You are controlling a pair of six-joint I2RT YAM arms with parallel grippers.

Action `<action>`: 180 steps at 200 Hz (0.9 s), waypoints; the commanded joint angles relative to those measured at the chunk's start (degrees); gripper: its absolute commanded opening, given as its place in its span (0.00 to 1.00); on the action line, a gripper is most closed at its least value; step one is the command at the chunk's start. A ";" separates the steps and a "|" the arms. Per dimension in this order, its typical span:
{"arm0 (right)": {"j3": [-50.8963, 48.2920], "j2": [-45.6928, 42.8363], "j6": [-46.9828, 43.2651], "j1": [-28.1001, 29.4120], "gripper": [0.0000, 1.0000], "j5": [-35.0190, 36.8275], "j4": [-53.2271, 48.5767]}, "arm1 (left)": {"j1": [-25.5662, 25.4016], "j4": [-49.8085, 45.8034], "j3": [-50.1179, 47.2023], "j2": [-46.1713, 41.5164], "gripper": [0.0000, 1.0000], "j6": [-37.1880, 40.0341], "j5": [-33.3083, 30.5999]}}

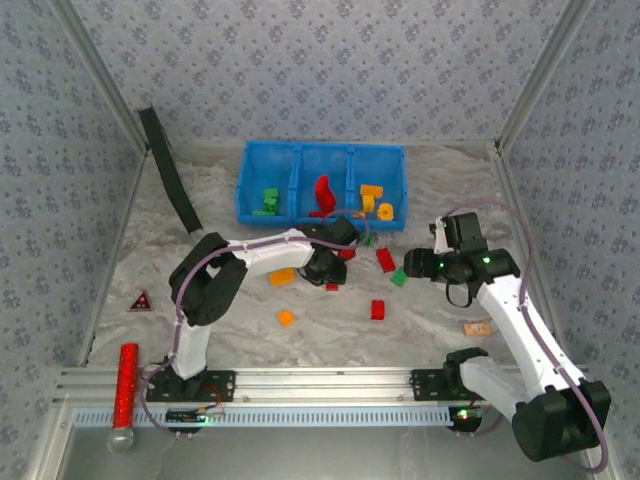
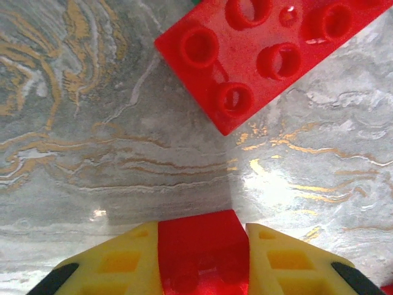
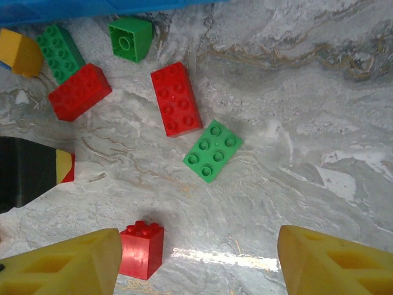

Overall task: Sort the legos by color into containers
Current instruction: Pick up the lego from the center of the table, then place the lego in the container.

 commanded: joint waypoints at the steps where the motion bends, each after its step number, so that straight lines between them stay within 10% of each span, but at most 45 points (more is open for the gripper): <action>1: 1.34 -1.69 -0.96 -0.34 0.69 -1.05 -0.67 | 1.54 -5.74 2.81 -2.28 0.22 3.50 -4.29; 180: -2.09 -10.40 9.81 7.31 0.67 -5.94 -5.60 | 17.06 -7.56 42.67 17.86 0.22 14.83 -9.69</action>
